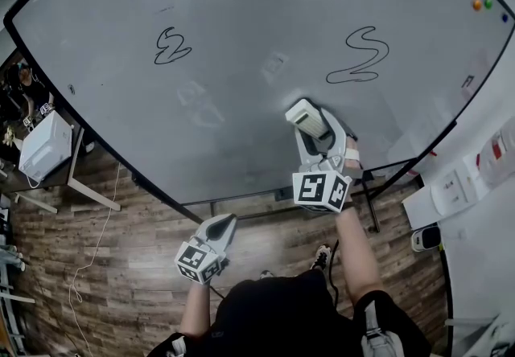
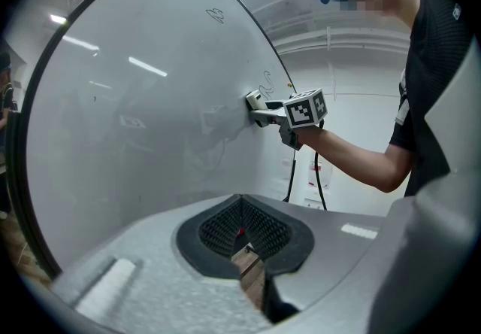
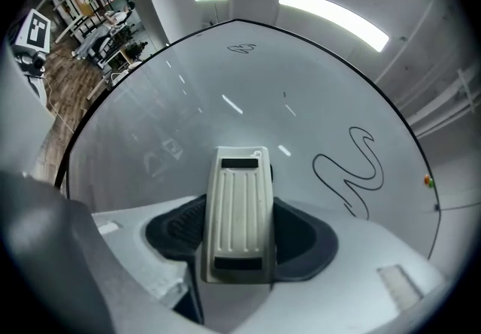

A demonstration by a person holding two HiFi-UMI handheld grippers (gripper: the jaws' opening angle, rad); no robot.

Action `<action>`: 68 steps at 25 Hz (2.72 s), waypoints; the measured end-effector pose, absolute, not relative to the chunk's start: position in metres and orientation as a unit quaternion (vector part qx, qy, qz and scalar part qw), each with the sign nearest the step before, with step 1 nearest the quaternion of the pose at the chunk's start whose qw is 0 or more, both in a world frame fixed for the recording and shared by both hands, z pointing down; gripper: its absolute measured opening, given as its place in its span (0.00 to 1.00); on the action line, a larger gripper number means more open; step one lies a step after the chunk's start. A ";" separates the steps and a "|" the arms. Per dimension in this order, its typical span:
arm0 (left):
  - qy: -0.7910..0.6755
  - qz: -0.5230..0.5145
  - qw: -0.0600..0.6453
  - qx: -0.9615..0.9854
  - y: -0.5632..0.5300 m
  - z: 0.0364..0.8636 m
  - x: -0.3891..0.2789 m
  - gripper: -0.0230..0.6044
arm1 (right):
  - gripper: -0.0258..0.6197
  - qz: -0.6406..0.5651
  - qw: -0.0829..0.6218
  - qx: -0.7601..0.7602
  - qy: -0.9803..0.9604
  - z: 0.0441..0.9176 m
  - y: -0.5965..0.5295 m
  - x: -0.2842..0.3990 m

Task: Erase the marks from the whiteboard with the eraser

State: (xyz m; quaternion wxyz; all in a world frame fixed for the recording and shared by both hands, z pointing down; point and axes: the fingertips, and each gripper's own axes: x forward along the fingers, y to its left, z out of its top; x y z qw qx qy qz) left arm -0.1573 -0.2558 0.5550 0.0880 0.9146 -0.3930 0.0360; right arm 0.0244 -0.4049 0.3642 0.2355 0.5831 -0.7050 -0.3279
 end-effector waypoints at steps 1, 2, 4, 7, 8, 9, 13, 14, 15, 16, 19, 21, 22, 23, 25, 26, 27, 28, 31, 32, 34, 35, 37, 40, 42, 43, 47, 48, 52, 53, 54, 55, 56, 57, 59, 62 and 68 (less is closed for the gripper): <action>-0.394 0.035 0.087 0.914 -0.255 0.555 -0.157 0.05 | 0.43 -0.332 0.238 0.574 -0.709 0.367 -0.404 0.015; -0.395 0.034 0.087 0.914 -0.255 0.554 -0.157 0.05 | 0.43 -0.336 0.239 0.564 -0.715 0.370 -0.403 0.006; -0.397 0.033 0.087 0.913 -0.254 0.554 -0.159 0.05 | 0.43 -0.344 0.244 0.546 -0.724 0.377 -0.401 -0.012; -0.403 0.031 0.091 0.910 -0.252 0.554 -0.163 0.05 | 0.43 -0.354 0.259 0.521 -0.733 0.391 -0.397 -0.036; -0.405 0.030 0.093 0.909 -0.251 0.554 -0.165 0.05 | 0.43 -0.355 0.262 0.513 -0.736 0.397 -0.396 -0.042; -0.408 0.030 0.094 0.908 -0.251 0.553 -0.167 0.05 | 0.43 -0.356 0.266 0.507 -0.739 0.402 -0.395 -0.047; -0.416 0.023 0.099 0.904 -0.249 0.554 -0.175 0.05 | 0.43 -0.353 0.268 0.496 -0.747 0.414 -0.394 -0.057; -0.418 0.021 0.100 0.903 -0.248 0.555 -0.177 0.05 | 0.43 -0.352 0.268 0.495 -0.748 0.414 -0.394 -0.058; -0.419 0.020 0.101 0.902 -0.248 0.555 -0.179 0.05 | 0.43 -0.351 0.268 0.494 -0.749 0.414 -0.394 -0.058; -0.420 0.019 0.102 0.901 -0.248 0.555 -0.181 0.05 | 0.43 -0.351 0.268 0.493 -0.749 0.414 -0.393 -0.058; -0.418 0.012 0.104 0.902 -0.247 0.555 -0.181 0.05 | 0.43 -0.349 0.268 0.492 -0.751 0.413 -0.392 -0.058; -0.414 0.010 0.108 0.904 -0.247 0.555 -0.179 0.05 | 0.43 -0.354 0.270 0.492 -0.748 0.413 -0.392 -0.056; -0.412 0.011 0.108 0.905 -0.247 0.555 -0.178 0.05 | 0.43 -0.357 0.272 0.493 -0.745 0.412 -0.392 -0.054; -0.410 0.013 0.105 0.906 -0.246 0.555 -0.178 0.05 | 0.43 -0.359 0.272 0.495 -0.743 0.411 -0.391 -0.052; -0.407 0.016 0.102 0.907 -0.246 0.553 -0.176 0.05 | 0.43 -0.357 0.265 0.498 -0.745 0.406 -0.388 -0.048; -0.408 0.017 0.102 0.907 -0.245 0.552 -0.175 0.05 | 0.43 -0.354 0.261 0.499 -0.747 0.405 -0.386 -0.045; -0.410 0.018 0.101 0.906 -0.244 0.552 -0.175 0.05 | 0.43 -0.352 0.258 0.499 -0.749 0.404 -0.384 -0.043; -0.413 0.019 0.099 0.905 -0.243 0.552 -0.175 0.05 | 0.43 -0.350 0.257 0.497 -0.752 0.405 -0.381 -0.041; -0.424 0.025 0.090 0.901 -0.238 0.543 -0.167 0.05 | 0.43 -0.343 0.252 0.486 -0.763 0.410 -0.369 -0.029; -0.428 0.026 0.088 0.899 -0.236 0.538 -0.163 0.05 | 0.43 -0.336 0.250 0.485 -0.768 0.412 -0.366 -0.023; -0.432 0.025 0.085 0.898 -0.231 0.528 -0.153 0.05 | 0.43 -0.313 0.244 0.484 -0.780 0.418 -0.361 -0.010; -0.431 0.026 0.084 0.898 -0.228 0.526 -0.147 0.05 | 0.43 -0.300 0.240 0.481 -0.788 0.422 -0.358 -0.004; -0.430 0.033 0.079 0.899 -0.219 0.524 -0.137 0.05 | 0.43 -0.277 0.237 0.475 -0.801 0.432 -0.351 0.007; -0.437 0.036 0.077 0.895 -0.206 0.520 -0.120 0.05 | 0.43 -0.251 0.236 0.464 -0.816 0.445 -0.335 0.026; -0.439 0.030 0.076 0.895 -0.196 0.522 -0.110 0.05 | 0.43 -0.227 0.227 0.456 -0.830 0.451 -0.323 0.039; -0.438 0.029 0.075 0.895 -0.191 0.524 -0.104 0.05 | 0.43 -0.215 0.220 0.450 -0.839 0.455 -0.317 0.045; -0.432 0.044 0.075 0.897 -0.166 0.525 -0.074 0.05 | 0.43 -0.175 0.197 0.404 -0.876 0.479 -0.278 0.064; -0.432 0.050 0.074 0.898 -0.160 0.525 -0.067 0.05 | 0.43 -0.167 0.195 0.390 -0.884 0.487 -0.266 0.068; -0.431 0.056 0.078 0.897 -0.138 0.525 -0.045 0.05 | 0.43 -0.109 0.169 0.347 -0.916 0.522 -0.221 0.086; -0.431 0.057 0.080 0.897 -0.132 0.526 -0.040 0.05 | 0.43 -0.094 0.167 0.343 -0.919 0.531 -0.212 0.093; -0.430 0.058 0.082 0.897 -0.126 0.527 -0.034 0.05 | 0.43 -0.084 0.169 0.341 -0.921 0.539 -0.203 0.100; -0.430 0.059 0.085 0.897 -0.119 0.529 -0.029 0.05 | 0.43 -0.077 0.172 0.340 -0.921 0.546 -0.194 0.108; -0.430 0.062 0.087 0.897 -0.113 0.532 -0.024 0.05 | 0.43 -0.072 0.175 0.339 -0.921 0.552 -0.185 0.115; -0.430 0.064 0.089 0.896 -0.107 0.535 -0.019 0.05 | 0.43 -0.069 0.177 0.338 -0.922 0.556 -0.176 0.122; -0.431 0.064 0.093 0.895 -0.093 0.539 -0.009 0.05 | 0.43 -0.062 0.181 0.334 -0.923 0.565 -0.159 0.134; -0.430 0.063 0.094 0.896 -0.069 0.541 0.008 0.05 | 0.43 -0.048 0.189 0.329 -0.924 0.580 -0.134 0.150; -0.439 0.068 0.099 0.890 -0.020 0.547 0.006 0.05 | 0.43 -0.024 0.190 0.324 -0.927 0.597 -0.089 0.157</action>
